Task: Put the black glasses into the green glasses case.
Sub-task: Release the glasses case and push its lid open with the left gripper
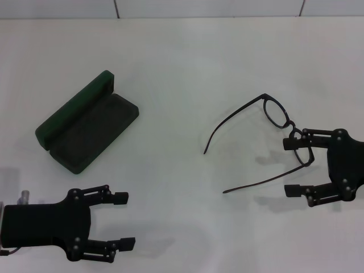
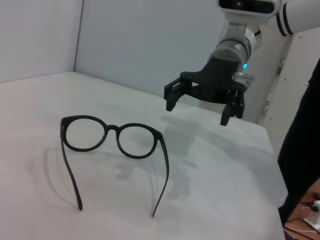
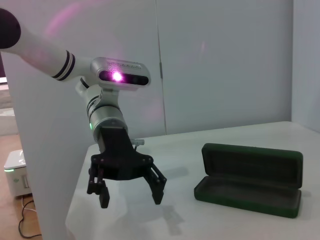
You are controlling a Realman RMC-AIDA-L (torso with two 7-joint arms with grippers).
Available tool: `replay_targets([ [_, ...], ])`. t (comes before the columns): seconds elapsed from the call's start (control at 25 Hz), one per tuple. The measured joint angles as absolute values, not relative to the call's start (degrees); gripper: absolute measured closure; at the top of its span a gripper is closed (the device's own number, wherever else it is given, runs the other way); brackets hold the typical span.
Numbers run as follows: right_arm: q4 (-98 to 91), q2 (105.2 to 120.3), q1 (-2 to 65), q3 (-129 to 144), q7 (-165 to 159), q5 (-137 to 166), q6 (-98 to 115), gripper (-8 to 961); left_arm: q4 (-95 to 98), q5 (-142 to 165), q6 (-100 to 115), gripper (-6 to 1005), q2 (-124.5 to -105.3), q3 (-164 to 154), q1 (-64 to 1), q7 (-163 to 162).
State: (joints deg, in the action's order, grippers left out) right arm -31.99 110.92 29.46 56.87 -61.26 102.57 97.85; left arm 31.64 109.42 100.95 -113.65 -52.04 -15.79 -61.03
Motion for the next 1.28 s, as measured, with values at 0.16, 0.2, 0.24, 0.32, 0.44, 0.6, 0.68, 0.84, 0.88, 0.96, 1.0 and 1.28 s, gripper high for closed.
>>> replay_targets([
  [0.16, -32.0, 110.95, 29.4, 57.0, -61.3, 102.6, 97.8, 83, 31.6, 109.1, 100.9, 108, -113.65, -51.4, -15.6, -60.7],
  [0.2, -32.0, 110.98, 29.4, 57.0, -61.3, 102.6, 97.8, 83, 31.6, 109.1, 100.9, 108, -113.65, -51.2, -15.6, -60.6],
  [0.24, -32.0, 111.04, 29.4, 57.0, -61.3, 102.6, 97.8, 83, 31.6, 109.1, 100.9, 107, -113.64, -51.0, -15.6, -60.6],
  [0.32, -32.0, 111.2, 29.4, 57.0, -61.3, 102.6, 97.8, 83, 31.6, 109.0, 100.9, 108, -113.65, -50.3, -15.5, -60.6],
  [0.44, -32.0, 111.37, 29.3, 57.0, -61.3, 102.6, 97.8, 83, 31.6, 109.0, 100.9, 109, -113.7, -49.1, -15.5, -60.4],
  [0.6, -32.0, 111.42, 29.3, 57.0, -61.3, 102.6, 97.8, 83, 31.6, 109.2, 100.9, 108, -113.73, -49.0, -15.4, -60.6],
  [0.68, -32.0, 111.43, 29.4, 57.0, -61.3, 102.6, 97.8, 83, 31.6, 109.3, 100.9, 108, -113.73, -49.0, -15.4, -60.8],
  [0.84, -32.0, 111.45, 29.4, 57.1, -61.6, 102.6, 97.8, 83, 31.6, 109.1, 100.9, 107, -113.73, -48.9, -15.4, -62.4],
  [0.88, -32.0, 111.45, 29.4, 57.1, -61.7, 102.6, 97.8, 83, 31.6, 109.1, 100.9, 107, -113.73, -48.9, -15.5, -62.9],
  [0.96, -32.0, 111.48, 29.4, 57.1, -62.0, 102.6, 97.8, 83, 31.8, 109.1, 100.8, 108, -113.74, -48.7, -15.7, -64.1],
  [1.0, -32.0, 111.51, 29.4, 57.1, -62.1, 102.6, 97.8, 83, 32.2, 109.0, 100.8, 108, -113.75, -48.4, -15.7, -64.6],
  [1.28, -32.0, 111.53, 29.3, 57.1, -62.5, 102.7, 97.8, 83, 39.5, 108.5, 100.8, 109, -114.66, -42.3, -15.6, -77.1],
])
